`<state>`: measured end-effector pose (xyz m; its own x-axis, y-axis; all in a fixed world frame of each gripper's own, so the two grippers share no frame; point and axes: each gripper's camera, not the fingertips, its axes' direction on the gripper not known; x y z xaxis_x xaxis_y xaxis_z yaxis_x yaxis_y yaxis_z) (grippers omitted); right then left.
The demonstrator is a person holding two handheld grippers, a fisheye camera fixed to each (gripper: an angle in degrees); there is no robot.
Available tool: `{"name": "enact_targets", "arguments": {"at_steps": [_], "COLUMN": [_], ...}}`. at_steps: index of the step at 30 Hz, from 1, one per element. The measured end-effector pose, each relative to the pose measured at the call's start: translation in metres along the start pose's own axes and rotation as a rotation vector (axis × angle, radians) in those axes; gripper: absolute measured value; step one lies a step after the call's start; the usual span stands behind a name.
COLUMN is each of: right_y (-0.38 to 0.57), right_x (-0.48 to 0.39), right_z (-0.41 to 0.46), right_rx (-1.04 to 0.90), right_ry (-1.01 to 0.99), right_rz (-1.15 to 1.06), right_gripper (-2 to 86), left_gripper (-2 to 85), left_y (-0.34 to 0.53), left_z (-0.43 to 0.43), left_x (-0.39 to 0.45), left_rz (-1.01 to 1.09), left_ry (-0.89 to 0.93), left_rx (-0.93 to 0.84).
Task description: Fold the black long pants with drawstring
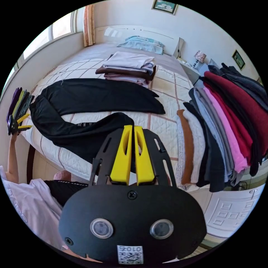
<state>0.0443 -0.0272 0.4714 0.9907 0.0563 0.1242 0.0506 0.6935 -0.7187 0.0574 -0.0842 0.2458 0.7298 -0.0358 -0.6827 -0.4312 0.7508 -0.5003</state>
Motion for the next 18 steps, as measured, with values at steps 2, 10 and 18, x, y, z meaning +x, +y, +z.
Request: {"name": "enact_targets", "arguments": {"at_steps": [2,10,18], "right_y": [0.006,0.072,0.111], "right_x": [-0.005,-0.008,-0.012], "right_z": [-0.042,-0.106,-0.047], "right_rx": [0.112,0.271,0.089], "right_ry": [0.025,0.101,0.038], "right_rz": [-0.007,0.048,0.076], "right_gripper": [3.1,3.0,2.9], "left_gripper": [16.4,14.2,8.5], "left_y": [0.004,0.002,-0.025], "left_z": [0.001,0.012,0.006], "left_x": [-0.009,-0.034,-0.06], "left_rz": [-0.024,0.008,0.298], "left_ry": [-0.009,-0.171,-0.048], "left_rx": [-0.004,-0.091,-0.142]}}
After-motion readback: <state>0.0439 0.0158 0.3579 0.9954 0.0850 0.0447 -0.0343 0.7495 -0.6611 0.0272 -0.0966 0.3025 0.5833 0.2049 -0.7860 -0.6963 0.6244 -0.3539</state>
